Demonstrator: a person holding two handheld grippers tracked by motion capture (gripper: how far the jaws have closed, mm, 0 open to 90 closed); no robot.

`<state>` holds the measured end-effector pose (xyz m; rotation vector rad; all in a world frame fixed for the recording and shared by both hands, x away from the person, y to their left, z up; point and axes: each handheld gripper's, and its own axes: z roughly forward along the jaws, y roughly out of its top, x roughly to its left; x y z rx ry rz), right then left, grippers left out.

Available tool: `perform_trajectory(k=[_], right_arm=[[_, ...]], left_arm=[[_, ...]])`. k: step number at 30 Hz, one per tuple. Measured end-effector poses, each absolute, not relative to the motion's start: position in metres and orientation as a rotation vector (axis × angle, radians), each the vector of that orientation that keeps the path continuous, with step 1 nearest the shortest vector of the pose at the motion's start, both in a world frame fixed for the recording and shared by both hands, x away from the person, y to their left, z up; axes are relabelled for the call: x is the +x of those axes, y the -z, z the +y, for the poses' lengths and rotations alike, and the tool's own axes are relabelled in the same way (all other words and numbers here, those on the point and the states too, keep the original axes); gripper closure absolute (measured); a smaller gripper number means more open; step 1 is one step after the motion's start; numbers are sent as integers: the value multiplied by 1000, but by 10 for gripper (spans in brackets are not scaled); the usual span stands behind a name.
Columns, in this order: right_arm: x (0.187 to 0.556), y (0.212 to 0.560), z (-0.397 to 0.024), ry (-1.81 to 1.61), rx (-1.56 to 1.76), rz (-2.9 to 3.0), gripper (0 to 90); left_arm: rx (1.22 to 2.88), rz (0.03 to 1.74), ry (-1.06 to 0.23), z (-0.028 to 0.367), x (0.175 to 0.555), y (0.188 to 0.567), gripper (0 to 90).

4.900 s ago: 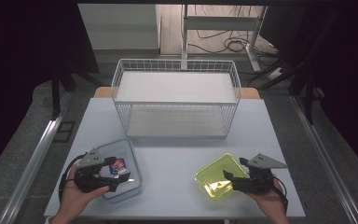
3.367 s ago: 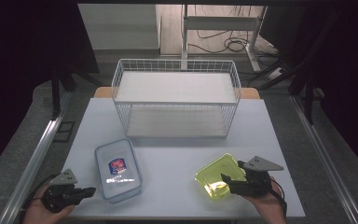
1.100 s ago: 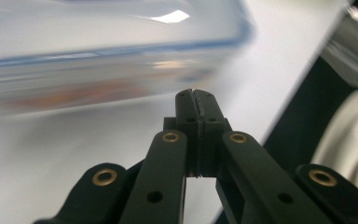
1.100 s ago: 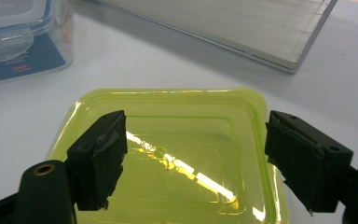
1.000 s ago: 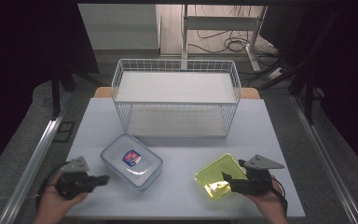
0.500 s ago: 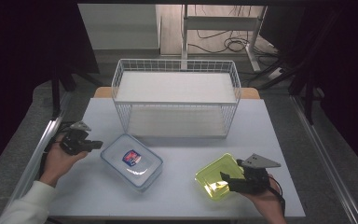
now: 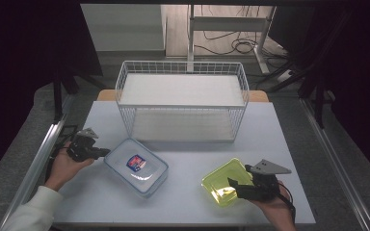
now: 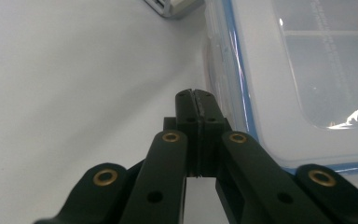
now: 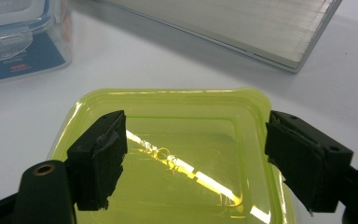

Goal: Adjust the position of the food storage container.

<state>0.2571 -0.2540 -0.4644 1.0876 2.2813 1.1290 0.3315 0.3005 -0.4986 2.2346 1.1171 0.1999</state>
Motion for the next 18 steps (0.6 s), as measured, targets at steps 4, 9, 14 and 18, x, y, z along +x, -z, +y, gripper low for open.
perform_trajectory(k=[4, 9, 14, 18], right_arm=[[258, 465, -254, -1128, 1089, 2283, 216], [258, 464, -253, -1130, 1088, 2283, 216], [258, 463, -254, -1143, 1101, 2276, 216], [258, 463, -253, -1152, 1107, 2273, 213]], left_arm=[[2247, 1096, -189, 298, 325, 498, 900], [2245, 1080, -165, 294, 316, 500, 900], [2248, 1051, -148, 289, 300, 502, 900], [2257, 1031, -134, 285, 293, 505, 900]])
